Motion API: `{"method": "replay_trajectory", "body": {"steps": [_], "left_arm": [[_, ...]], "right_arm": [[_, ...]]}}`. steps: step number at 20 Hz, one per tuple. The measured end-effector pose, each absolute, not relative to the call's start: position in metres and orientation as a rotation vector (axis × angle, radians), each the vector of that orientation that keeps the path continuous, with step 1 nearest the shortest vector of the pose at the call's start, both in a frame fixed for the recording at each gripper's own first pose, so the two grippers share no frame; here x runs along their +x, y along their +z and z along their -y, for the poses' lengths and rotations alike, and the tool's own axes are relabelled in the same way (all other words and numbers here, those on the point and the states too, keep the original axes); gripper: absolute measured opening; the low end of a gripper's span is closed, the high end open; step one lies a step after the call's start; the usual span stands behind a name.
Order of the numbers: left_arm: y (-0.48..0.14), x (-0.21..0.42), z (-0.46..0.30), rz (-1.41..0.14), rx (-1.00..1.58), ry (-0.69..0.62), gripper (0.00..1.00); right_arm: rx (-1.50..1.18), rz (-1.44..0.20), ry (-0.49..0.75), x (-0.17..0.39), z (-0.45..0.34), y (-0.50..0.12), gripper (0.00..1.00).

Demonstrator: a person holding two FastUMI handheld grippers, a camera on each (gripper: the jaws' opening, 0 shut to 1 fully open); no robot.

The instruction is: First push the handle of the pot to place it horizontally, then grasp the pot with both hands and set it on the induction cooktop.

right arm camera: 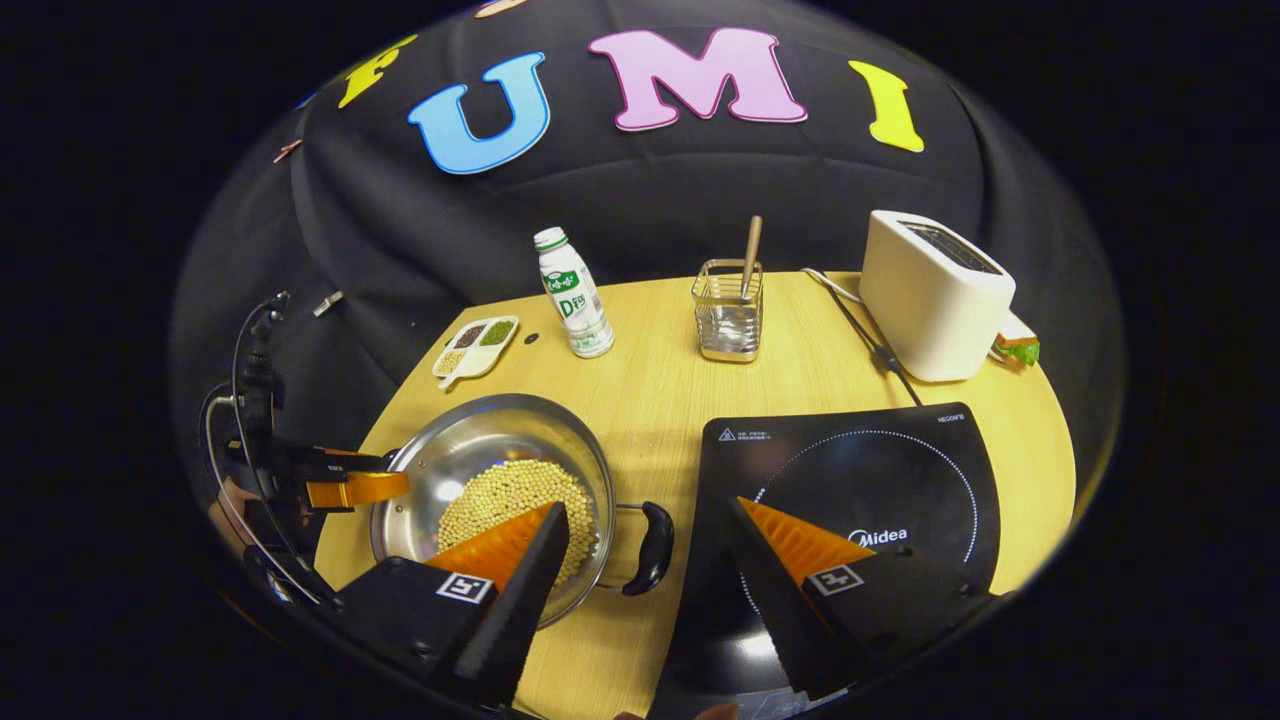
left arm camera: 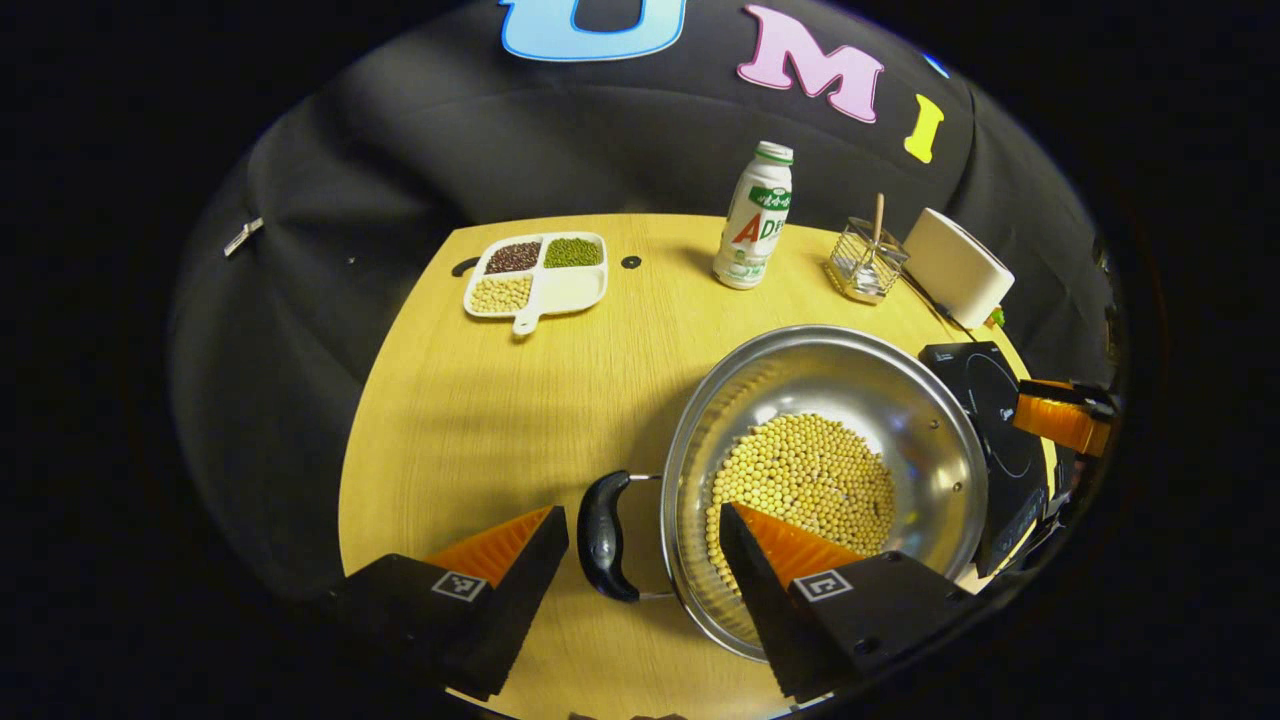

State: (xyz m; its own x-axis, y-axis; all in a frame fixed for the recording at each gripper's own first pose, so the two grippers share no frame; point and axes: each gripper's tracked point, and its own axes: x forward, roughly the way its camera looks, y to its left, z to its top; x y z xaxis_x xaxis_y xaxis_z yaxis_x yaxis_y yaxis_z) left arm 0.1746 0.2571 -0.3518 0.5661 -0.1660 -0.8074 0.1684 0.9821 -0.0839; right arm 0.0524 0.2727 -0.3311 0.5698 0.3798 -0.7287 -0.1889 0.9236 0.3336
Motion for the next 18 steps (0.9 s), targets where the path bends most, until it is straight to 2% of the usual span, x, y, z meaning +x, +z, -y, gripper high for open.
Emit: {"method": "replay_trajectory", "body": {"steps": [4, 6, 7, 10, 13, 14, 18], "left_arm": [[-0.374, 0.183, -0.266, -1.006, 0.023, -0.171, 0.93], [-0.375, 0.182, -0.264, -1.005, 0.005, -0.191, 0.81], [-0.376, 0.18, -0.263, -1.008, 0.0, -0.203, 0.8], [-0.377, 0.179, -0.266, -1.013, 0.003, -0.207, 0.67], [-0.376, 0.176, -0.27, -1.015, 0.001, -0.195, 0.66], [-0.376, 0.176, -0.27, -1.018, 0.002, -0.198, 0.66], [-0.376, 0.178, -0.272, -1.019, 0.014, -0.205, 0.67]], "right_arm": [[0.245, -0.951, 0.317, 0.053, -0.279, -0.347, 0.98], [0.249, -0.971, 0.313, 0.053, -0.283, -0.353, 0.94], [0.252, -0.978, 0.315, 0.053, -0.285, -0.355, 0.94], [0.252, -1.001, 0.323, 0.054, -0.293, -0.364, 0.94], [0.256, -1.022, 0.341, 0.053, -0.302, -0.371, 0.94], [0.262, -1.032, 0.348, 0.053, -0.308, -0.374, 0.86], [0.257, -1.085, 0.351, 0.052, -0.32, -0.392, 0.86]]}}
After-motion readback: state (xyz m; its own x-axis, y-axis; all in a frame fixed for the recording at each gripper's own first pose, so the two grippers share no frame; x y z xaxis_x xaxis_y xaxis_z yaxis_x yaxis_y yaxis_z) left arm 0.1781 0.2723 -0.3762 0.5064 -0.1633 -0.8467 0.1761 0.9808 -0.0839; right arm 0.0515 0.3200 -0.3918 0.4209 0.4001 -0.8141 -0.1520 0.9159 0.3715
